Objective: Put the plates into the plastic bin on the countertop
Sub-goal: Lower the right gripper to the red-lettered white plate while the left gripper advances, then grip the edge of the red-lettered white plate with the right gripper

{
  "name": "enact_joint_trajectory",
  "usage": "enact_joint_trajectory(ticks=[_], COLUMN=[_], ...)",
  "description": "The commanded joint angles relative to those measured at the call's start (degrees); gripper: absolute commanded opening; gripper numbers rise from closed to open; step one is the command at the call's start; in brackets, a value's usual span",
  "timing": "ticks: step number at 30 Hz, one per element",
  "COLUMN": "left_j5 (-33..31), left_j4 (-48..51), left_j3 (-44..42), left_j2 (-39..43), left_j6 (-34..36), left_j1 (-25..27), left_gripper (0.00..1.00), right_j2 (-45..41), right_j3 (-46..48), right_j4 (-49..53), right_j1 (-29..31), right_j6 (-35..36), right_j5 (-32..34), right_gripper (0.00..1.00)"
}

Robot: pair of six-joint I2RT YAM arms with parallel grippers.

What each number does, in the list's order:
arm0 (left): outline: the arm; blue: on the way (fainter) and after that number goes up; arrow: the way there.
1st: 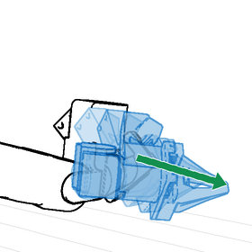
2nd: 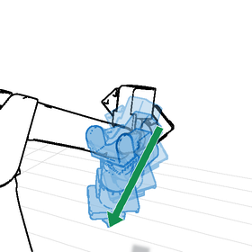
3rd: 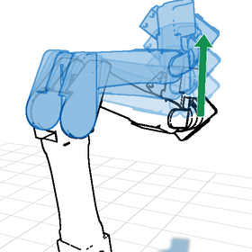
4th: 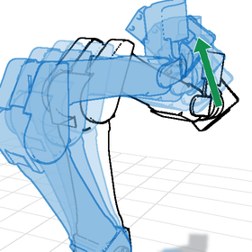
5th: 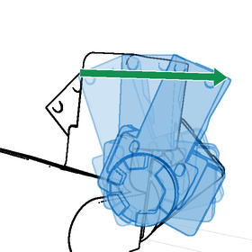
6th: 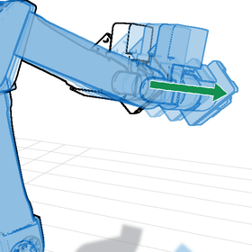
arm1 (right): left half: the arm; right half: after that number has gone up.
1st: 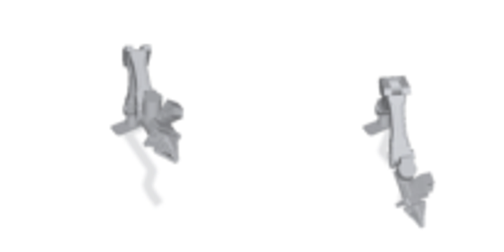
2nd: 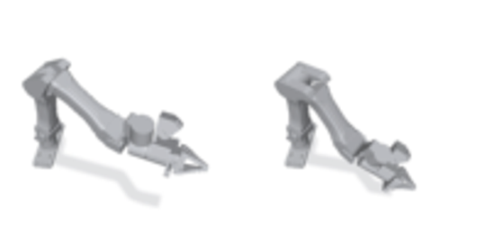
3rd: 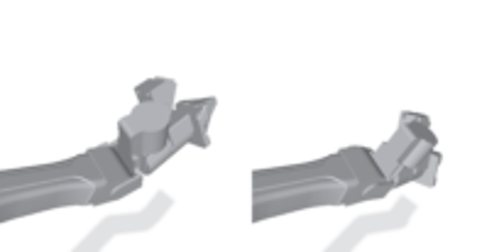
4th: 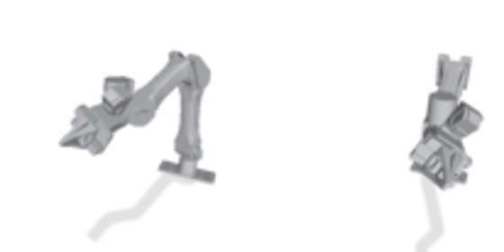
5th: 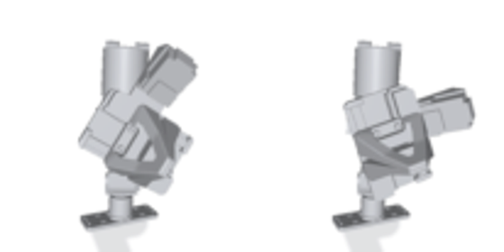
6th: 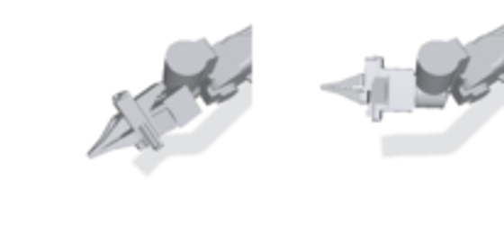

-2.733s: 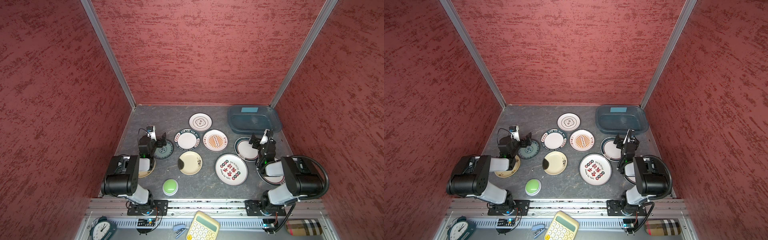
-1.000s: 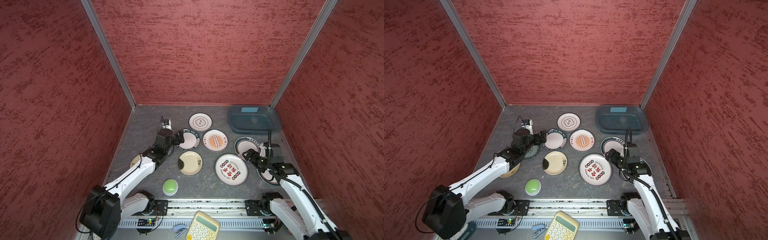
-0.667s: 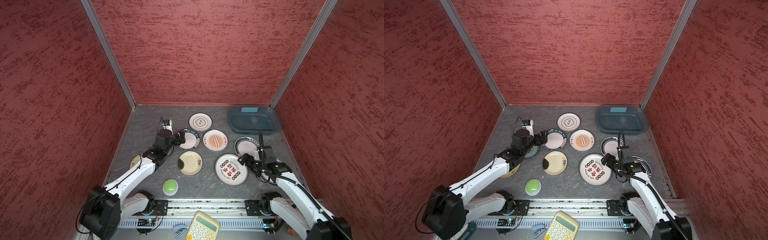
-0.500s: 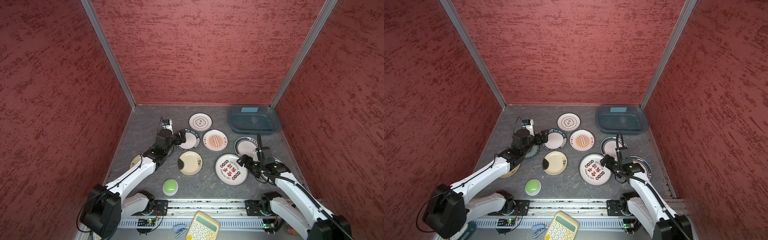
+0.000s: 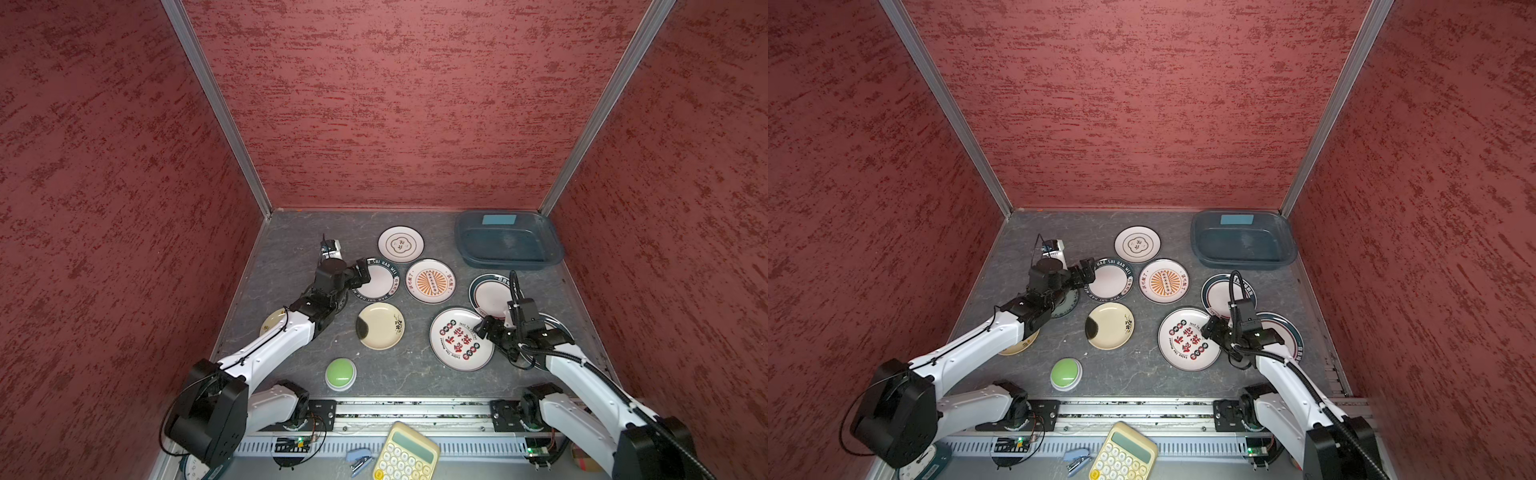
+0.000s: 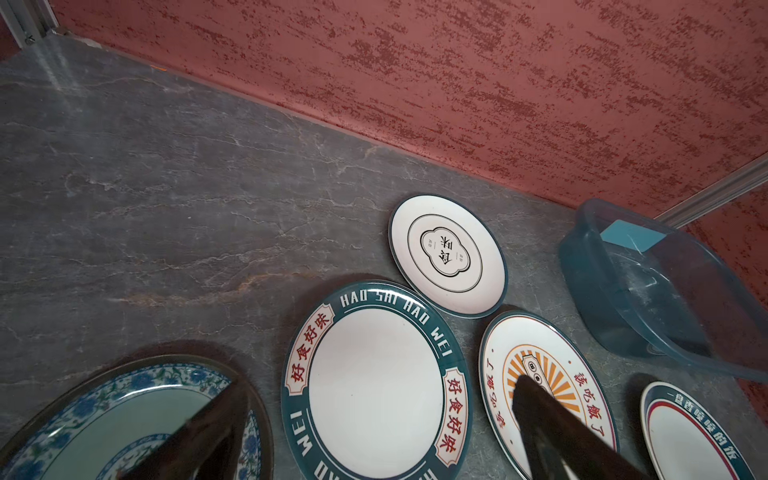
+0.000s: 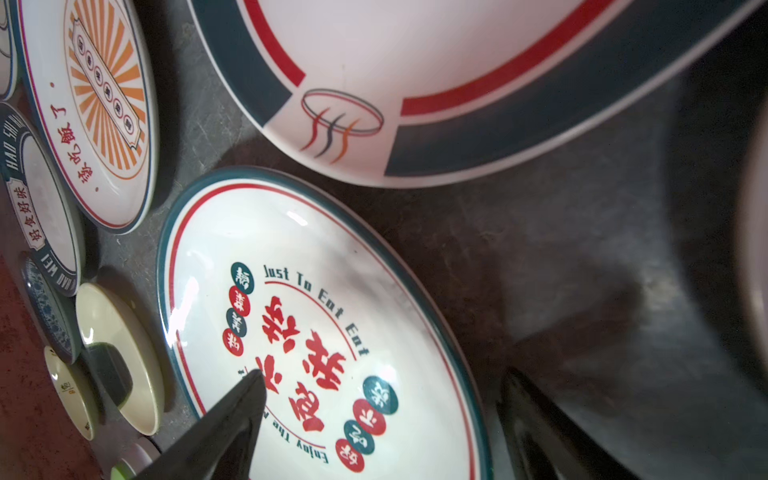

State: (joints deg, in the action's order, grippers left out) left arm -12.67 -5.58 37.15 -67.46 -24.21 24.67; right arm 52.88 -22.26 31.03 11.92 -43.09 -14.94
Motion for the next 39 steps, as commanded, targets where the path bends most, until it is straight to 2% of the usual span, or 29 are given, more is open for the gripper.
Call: enact_joint_trajectory(ticks=[1,3,7,11,15,18,27,29,31,32,39], left_j5=[3.97,6.31,10.38,11.51,12.66,13.23,15.29,15.57,15.59,15.65,15.92], left_j4=[-1.69,-2.24,-4.44,-3.71,-3.96,-4.13,-4.57,-4.69,-4.69,-4.68,-4.21], left_j3=[-0.15,-0.6,-1.73,-0.92,-0.85,-0.67,-0.49,-0.59,-0.67,-0.67,-0.36], left_j2=[1.04,0.97,0.75,-0.28,-1.3,-1.96,-3.43,-3.47,-3.47,-3.53,-4.26], left_j6=[2.9,3.27,2.32,2.1,1.79,1.8,1.88,2.05,2.06,2.06,1.79], left_j1=[-0.82,-1.24,-2.57,-2.97,-3.2,-3.25,-3.28,-3.24,-3.24,-3.26,-3.27], left_gripper=[0.99,0.99,0.99,0.99,0.99,0.99,0.99,0.99,0.99,0.99,0.99], right_j2=[0.18,0.55,2.1,2.71,3.48,4.87,6.27,6.23,6.37,6.51,7.32], right_j3=[1.41,2.18,2.16,1.99,2.49,2.46,2.94,2.94,2.77,2.61,1.8], right_j4=[-2.31,-3.25,-3.75,-3.6,-4.41,-4.77,-6.84,-7.01,-6.65,-6.3,-5.3], right_j1=[0.45,0.46,0.39,0.47,0.4,0.46,0.42,0.45,0.47,0.47,0.48], right_j6=[-0.34,-0.24,1.08,1.87,2.18,2.56,2.4,2.33,2.01,1.89,2.7], right_j5=[-0.72,-1.35,-2.97,-2.74,-2.4,-2.23,-2.59,-2.48,-2.01,-1.69,-1.17], right_gripper=[0.83,0.79,0.64,0.5,0.43,0.33,0.23,0.2,0.1,0.08,0.0])
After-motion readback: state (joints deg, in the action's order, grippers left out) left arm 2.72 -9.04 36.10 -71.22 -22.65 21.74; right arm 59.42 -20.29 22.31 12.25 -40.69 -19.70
